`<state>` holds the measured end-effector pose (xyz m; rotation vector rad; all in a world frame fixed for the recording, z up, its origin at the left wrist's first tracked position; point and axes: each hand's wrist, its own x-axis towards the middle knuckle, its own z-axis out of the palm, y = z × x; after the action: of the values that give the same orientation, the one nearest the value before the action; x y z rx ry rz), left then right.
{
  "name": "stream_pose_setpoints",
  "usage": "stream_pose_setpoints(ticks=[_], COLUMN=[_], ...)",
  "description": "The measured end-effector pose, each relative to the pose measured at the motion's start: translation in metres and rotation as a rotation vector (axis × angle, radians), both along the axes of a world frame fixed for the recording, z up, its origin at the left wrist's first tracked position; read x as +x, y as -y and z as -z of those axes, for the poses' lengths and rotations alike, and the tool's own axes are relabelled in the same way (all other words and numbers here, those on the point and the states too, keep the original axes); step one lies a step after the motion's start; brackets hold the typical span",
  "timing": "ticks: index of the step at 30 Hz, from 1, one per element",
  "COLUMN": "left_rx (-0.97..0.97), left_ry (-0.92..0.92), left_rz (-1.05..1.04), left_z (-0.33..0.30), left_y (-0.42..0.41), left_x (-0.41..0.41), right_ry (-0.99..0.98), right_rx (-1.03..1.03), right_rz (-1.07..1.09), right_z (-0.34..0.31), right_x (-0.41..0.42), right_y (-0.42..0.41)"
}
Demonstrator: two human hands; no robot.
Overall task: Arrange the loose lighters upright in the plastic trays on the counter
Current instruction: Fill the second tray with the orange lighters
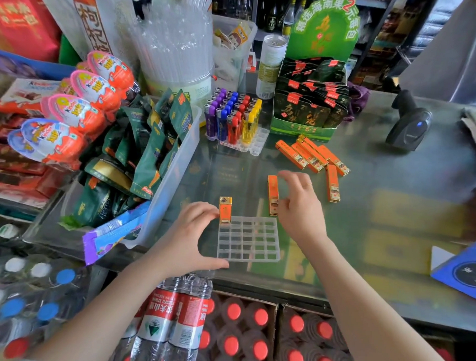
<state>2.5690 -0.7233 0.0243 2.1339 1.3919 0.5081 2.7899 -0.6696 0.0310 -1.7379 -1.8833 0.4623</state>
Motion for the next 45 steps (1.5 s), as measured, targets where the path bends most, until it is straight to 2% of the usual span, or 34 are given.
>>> stream_pose_setpoints(ticks=[2,6,12,14,18,20,25,30,38,45], left_rx=[0.010,-0.012,-0.013,-0.010,0.022,0.027,0.084,0.070,0.061,0.074], left_ry=[0.000,-0.016,-0.010,-0.003,0.024,0.010,-0.028,-0.080,-0.023,-0.050], left_rz=[-0.017,-0.033,-0.045,-0.054,-0.083,-0.097,-0.143,-0.138,-0.129,-0.111], left_z=[0.003,0.004,0.005,0.006,0.007,0.007,0.008,0.007,0.011,0.013], left_y=[0.000,-0.002,-0.002,-0.001,0.000,0.000,-0.005,-0.010,-0.014,-0.017], left_x=[-0.001,0.000,0.001,0.001,0.005,0.008,0.016,0.019,0.012,0.011], right_ry=[0.030,0.151,0.274,0.195,-0.143,-0.249,-0.363,-0.483,-0.409,-0.158], right_rx=[-0.105,-0.258,-0.203,-0.175,0.001,0.059,0.149,0.057,0.035,0.144], right_rz=[0.158,0.197,0.134,0.111,-0.016,-0.079,-0.172,-0.203,-0.269,-0.381], right_z=[-0.002,-0.007,-0.013,-0.014,-0.019,-0.021,-0.017,-0.014,-0.014,-0.018], right_x=[-0.005,-0.015,-0.019,-0.013,0.001,0.002,-0.010,-0.028,-0.036,-0.033], right_y=[-0.001,-0.010,-0.013,-0.010,0.003,0.012,0.036,0.045,0.028,0.019])
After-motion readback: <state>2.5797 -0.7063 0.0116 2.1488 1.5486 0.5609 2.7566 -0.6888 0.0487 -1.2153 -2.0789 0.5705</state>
